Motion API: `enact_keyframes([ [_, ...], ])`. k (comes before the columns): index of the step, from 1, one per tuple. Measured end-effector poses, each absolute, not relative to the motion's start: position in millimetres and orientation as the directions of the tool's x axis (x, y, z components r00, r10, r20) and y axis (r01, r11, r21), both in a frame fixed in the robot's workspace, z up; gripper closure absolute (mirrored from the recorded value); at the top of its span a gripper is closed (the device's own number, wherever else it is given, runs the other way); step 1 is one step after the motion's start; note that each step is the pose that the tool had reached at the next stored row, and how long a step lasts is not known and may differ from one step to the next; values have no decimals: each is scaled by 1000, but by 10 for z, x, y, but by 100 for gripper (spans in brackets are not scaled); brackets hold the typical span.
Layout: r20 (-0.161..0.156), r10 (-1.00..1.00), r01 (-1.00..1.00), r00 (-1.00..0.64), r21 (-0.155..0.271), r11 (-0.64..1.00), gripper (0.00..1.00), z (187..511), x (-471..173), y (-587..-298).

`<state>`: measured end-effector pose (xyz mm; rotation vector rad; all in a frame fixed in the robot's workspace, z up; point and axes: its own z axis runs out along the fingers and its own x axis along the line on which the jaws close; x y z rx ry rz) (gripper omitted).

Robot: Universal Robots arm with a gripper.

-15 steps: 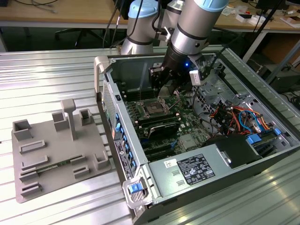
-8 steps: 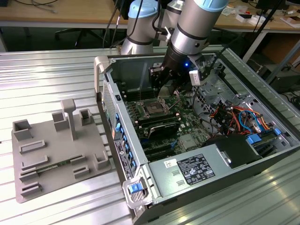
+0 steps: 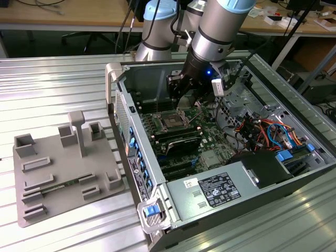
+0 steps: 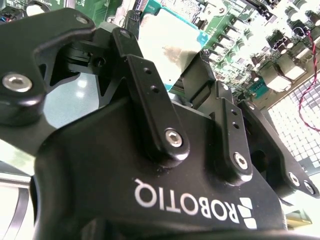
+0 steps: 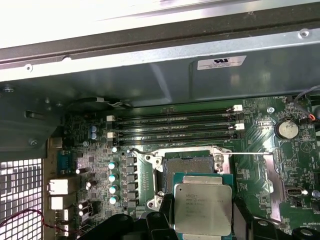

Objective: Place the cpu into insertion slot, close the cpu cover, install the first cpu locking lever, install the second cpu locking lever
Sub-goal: 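Place the cpu into insertion slot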

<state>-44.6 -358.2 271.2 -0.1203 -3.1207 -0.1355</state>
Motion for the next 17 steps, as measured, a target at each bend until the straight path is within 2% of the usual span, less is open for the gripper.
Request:
enact_keyframes([
  [17,19,98,99,-995,86,991,45,2710,-446,-3582],
])
